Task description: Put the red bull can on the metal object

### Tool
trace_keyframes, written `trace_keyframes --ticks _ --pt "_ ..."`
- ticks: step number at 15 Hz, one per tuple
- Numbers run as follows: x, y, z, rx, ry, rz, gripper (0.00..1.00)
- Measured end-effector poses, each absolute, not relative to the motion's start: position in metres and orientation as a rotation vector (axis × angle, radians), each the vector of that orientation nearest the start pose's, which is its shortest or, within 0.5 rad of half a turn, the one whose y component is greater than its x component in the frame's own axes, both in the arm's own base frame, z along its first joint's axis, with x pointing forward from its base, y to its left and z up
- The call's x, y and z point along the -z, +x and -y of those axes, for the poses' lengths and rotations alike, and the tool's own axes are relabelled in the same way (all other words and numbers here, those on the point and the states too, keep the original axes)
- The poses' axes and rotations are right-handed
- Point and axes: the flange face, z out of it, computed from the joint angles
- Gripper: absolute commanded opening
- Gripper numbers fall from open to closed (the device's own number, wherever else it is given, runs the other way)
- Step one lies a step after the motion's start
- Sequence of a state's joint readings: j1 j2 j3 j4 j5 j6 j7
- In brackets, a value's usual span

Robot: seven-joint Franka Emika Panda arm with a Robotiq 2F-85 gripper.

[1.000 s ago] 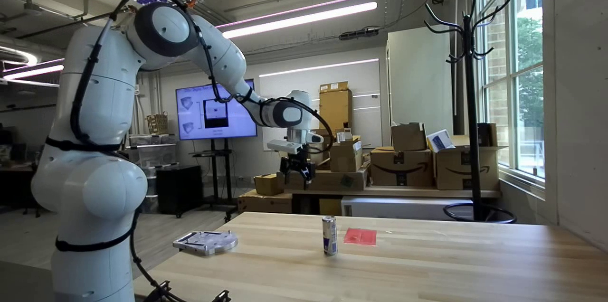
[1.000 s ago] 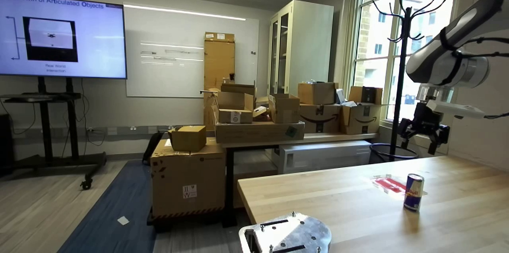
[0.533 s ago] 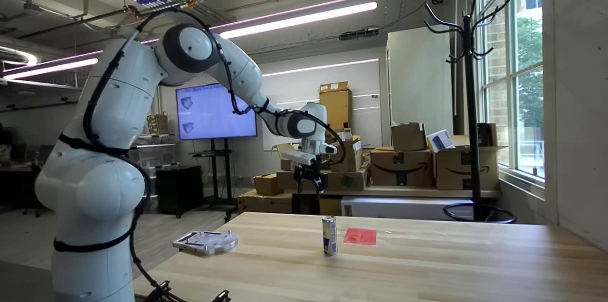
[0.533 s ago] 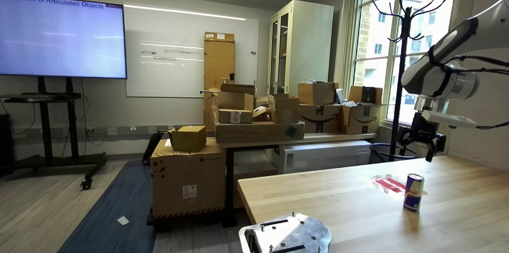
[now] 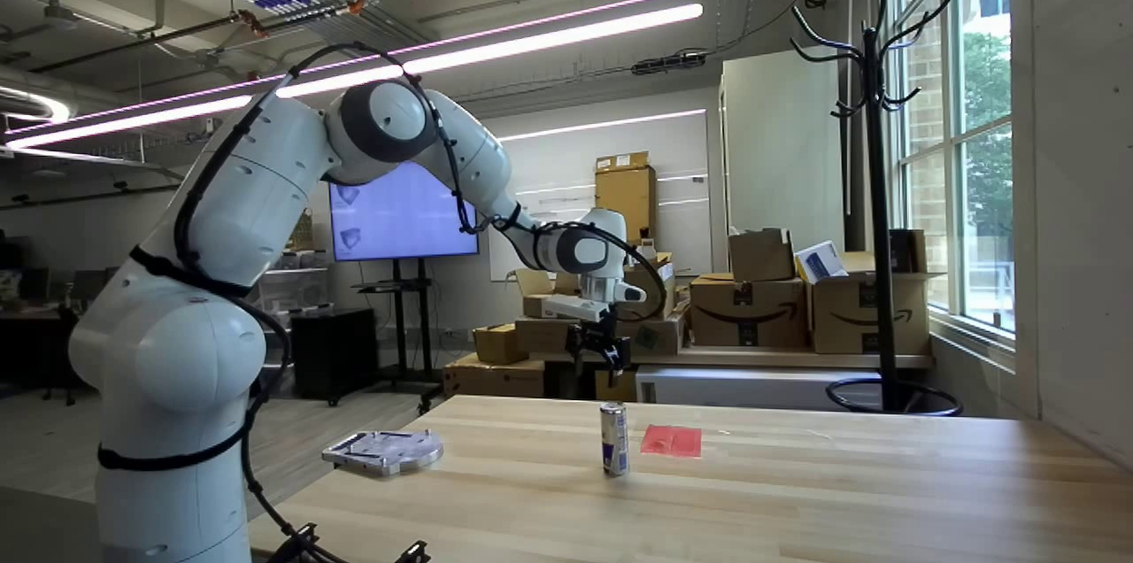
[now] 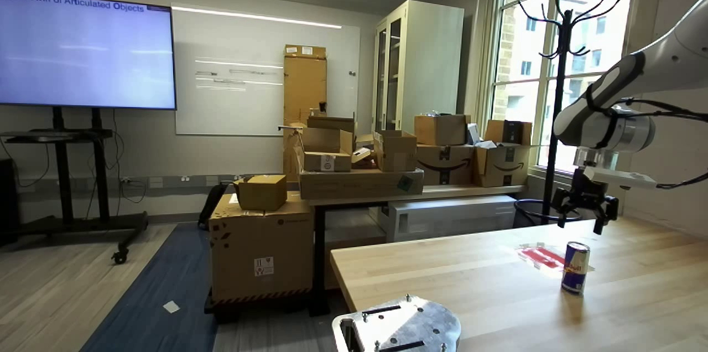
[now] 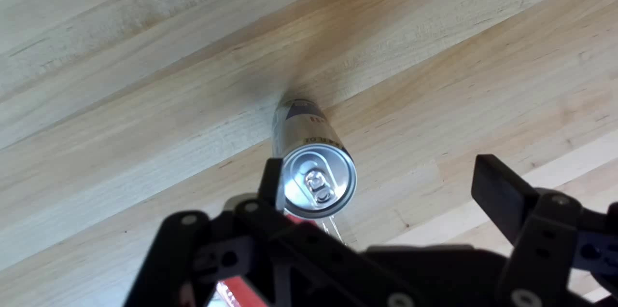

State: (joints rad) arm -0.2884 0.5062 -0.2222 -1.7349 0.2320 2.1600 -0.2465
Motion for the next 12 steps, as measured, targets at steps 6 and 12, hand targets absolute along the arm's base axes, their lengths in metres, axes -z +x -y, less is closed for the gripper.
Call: trace_keyframes --ticks 6,12 --pt "-0.27 0.605 0.309 -0.09 -3.026 -0.53 1.0" --pt "-0.252 0.609 0.328 -0.142 -3.034 -0.542 1.0"
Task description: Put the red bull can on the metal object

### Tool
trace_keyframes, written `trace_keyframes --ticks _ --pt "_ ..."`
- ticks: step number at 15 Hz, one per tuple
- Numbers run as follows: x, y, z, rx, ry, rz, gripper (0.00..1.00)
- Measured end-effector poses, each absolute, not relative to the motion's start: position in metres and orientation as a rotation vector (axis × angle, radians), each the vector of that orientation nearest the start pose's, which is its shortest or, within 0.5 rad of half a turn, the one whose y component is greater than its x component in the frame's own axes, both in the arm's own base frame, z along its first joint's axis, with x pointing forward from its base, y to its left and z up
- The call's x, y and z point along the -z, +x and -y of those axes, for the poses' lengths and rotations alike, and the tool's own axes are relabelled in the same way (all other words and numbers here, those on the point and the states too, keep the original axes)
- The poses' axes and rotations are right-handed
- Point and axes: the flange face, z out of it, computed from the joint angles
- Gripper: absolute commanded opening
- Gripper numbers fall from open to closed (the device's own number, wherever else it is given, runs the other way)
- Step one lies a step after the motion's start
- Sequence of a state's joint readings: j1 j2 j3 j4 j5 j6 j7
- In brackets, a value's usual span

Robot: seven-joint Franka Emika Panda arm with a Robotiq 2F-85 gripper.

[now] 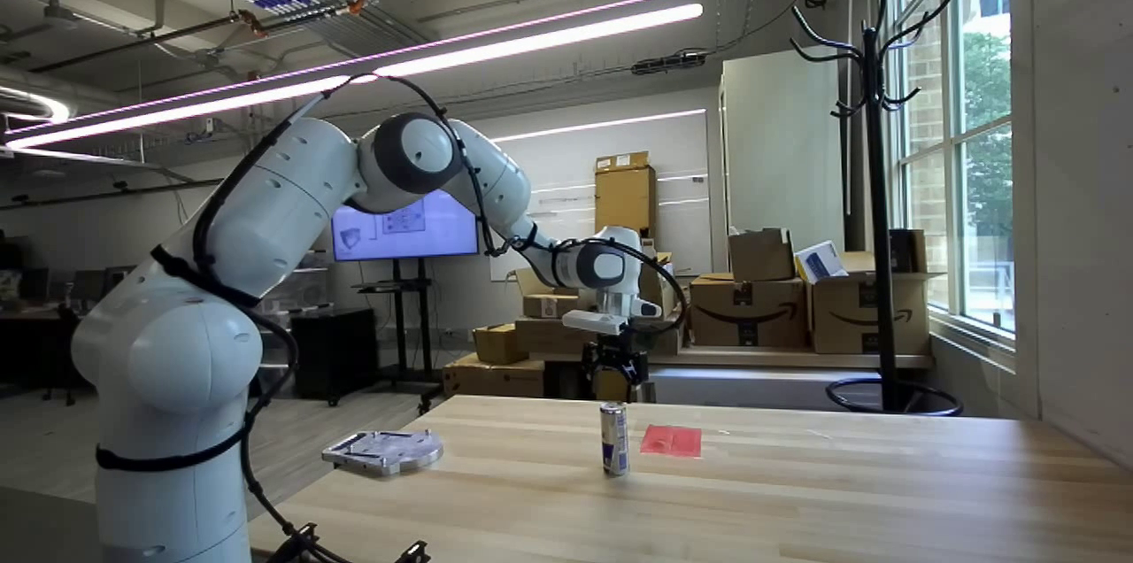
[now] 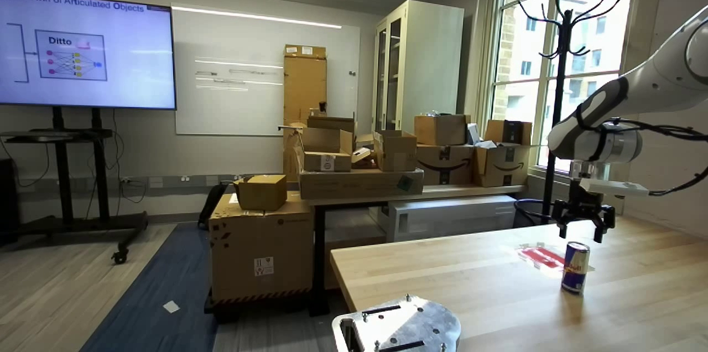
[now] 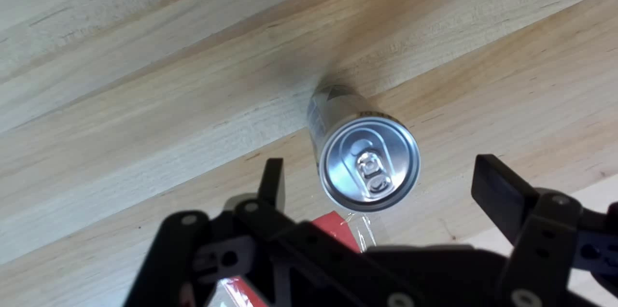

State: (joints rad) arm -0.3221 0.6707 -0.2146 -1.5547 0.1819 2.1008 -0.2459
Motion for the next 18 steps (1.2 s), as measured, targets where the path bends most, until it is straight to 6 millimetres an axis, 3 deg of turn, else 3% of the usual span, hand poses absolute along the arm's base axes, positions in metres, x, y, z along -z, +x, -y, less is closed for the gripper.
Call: trace_keyframes --ticks 8,15,16,17,18 --pt "-0.219 0.618 0.317 -0.2 -3.021 -0.505 1.0" --pt "-0.203 0.614 0.322 -0.233 -3.012 -0.516 1.0" --pt "-0.202 0.613 0.322 -0.237 -3.011 -0.518 0.96" --pt "-0.201 0.613 0.323 -0.24 -3.01 -0.519 0.72" --pt "-0.2 0.612 0.324 -0.242 -3.009 -0.521 0.71"
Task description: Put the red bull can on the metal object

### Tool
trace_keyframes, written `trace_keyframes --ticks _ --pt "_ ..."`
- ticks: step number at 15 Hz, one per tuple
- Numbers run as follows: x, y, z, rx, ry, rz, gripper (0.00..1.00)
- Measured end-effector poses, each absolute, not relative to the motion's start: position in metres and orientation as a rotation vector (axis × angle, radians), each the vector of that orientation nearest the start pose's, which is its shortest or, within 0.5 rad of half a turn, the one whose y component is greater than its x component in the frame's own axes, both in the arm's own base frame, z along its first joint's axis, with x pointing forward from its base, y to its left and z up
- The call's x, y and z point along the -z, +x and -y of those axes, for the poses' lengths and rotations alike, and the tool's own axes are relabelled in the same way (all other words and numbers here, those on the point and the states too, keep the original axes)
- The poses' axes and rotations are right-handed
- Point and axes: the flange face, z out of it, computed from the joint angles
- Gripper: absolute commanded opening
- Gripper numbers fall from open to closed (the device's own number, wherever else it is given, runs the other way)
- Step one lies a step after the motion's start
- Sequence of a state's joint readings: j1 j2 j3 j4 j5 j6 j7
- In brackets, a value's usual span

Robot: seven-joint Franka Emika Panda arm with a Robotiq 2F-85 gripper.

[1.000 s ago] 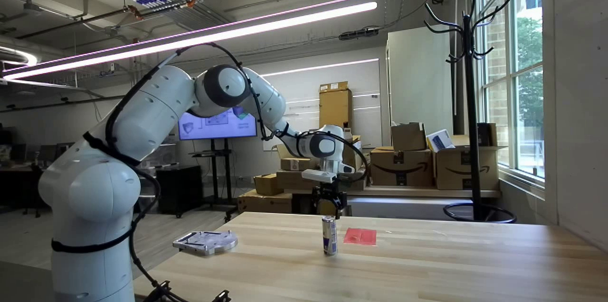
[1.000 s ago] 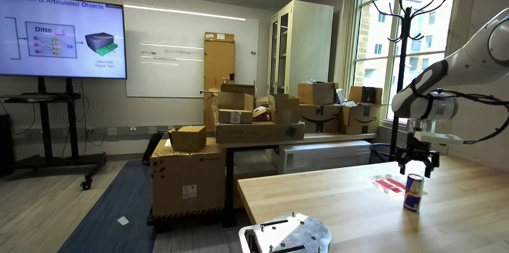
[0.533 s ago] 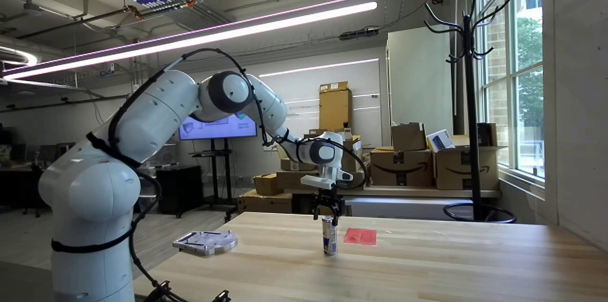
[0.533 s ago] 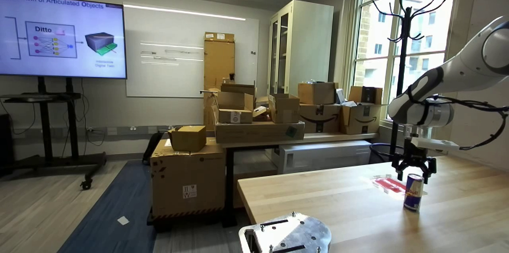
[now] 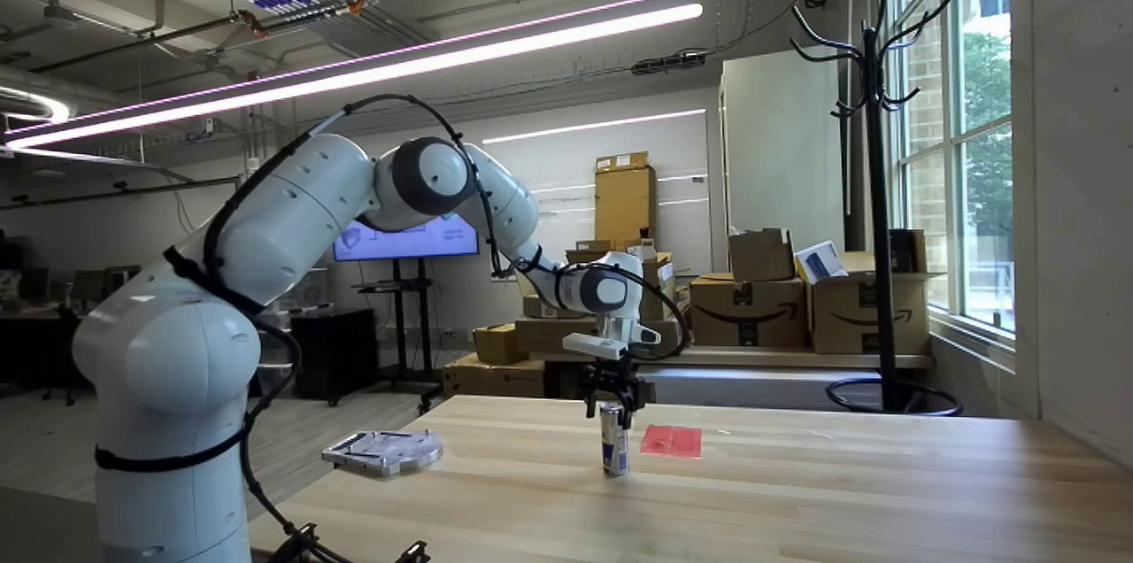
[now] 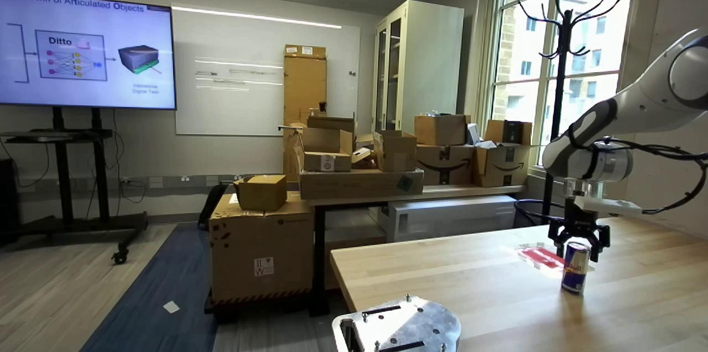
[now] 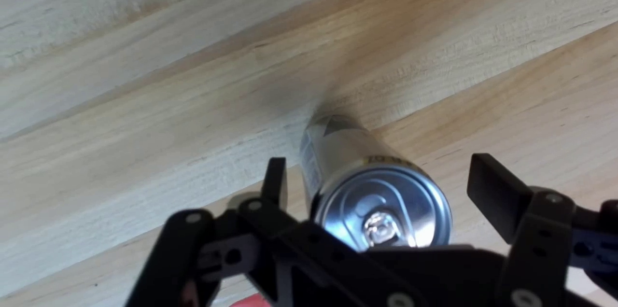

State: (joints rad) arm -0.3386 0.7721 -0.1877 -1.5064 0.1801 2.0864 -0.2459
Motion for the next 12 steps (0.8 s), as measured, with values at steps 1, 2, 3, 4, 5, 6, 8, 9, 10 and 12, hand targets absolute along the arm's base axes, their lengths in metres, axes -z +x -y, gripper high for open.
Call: trace_keyframes --ticks 1,2,3,4,5,6,8,9,10,12 --pt "-0.199 0.613 0.324 -0.242 -3.008 -0.521 0.68" --pt "-0.199 0.613 0.325 -0.24 -3.008 -0.522 0.61" --pt "-0.199 0.613 0.325 -0.238 -3.009 -0.522 0.51" --pt "-0.199 0.614 0.326 -0.235 -3.009 -0.523 0.44" --pt "-0.2 0.615 0.327 -0.232 -3.011 -0.523 0.36" --pt "-0.201 0.616 0.327 -0.229 -3.013 -0.523 0.33" --pt "-0.201 0.617 0.327 -0.227 -3.015 -0.518 0.33" --pt "-0.201 0.618 0.326 -0.225 -3.015 -0.514 0.33" --pt "-0.202 0.619 0.325 -0.221 -3.016 -0.509 0.33" --pt "-0.21 0.625 0.32 -0.197 -3.018 -0.478 0.33"
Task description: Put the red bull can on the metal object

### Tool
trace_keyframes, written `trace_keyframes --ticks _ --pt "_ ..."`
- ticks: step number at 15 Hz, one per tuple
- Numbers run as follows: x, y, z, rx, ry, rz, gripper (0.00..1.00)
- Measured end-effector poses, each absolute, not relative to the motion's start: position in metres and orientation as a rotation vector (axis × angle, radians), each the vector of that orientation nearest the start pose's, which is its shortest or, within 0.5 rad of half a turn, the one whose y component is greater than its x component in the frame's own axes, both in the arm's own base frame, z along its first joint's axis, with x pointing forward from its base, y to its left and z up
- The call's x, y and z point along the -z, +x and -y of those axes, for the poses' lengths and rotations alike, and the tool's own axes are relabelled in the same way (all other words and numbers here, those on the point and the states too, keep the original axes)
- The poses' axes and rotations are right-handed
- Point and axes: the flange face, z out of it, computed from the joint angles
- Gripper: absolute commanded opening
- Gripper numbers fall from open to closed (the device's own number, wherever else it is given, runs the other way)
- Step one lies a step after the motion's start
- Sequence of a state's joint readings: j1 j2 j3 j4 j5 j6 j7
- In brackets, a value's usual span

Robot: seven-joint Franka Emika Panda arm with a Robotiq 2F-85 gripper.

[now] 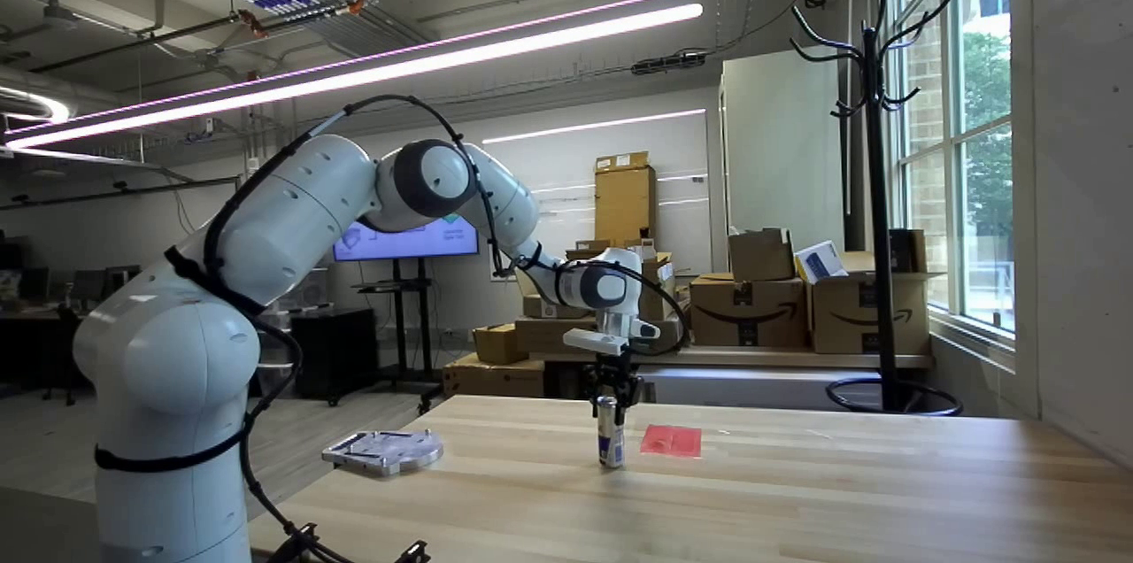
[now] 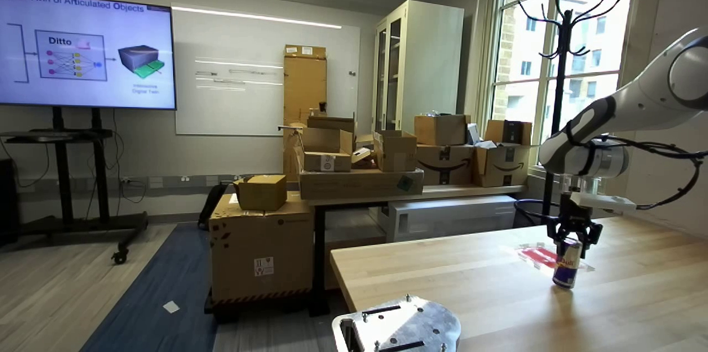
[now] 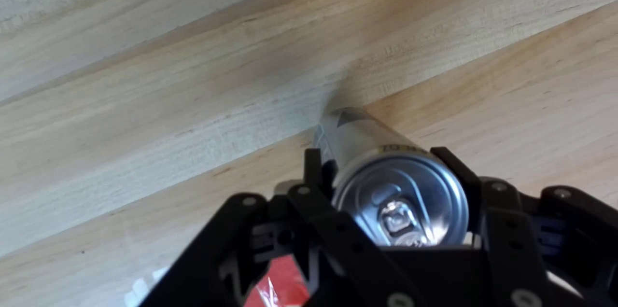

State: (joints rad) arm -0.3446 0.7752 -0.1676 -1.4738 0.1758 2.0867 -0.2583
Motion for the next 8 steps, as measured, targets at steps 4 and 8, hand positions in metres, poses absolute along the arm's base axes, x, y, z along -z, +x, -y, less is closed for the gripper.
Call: trace_keyframes --ticks 4,8 --pt "-0.263 0.645 0.294 -0.079 -3.041 -0.342 0.33" --pt "-0.322 0.667 0.236 0.005 -3.083 -0.152 0.33"
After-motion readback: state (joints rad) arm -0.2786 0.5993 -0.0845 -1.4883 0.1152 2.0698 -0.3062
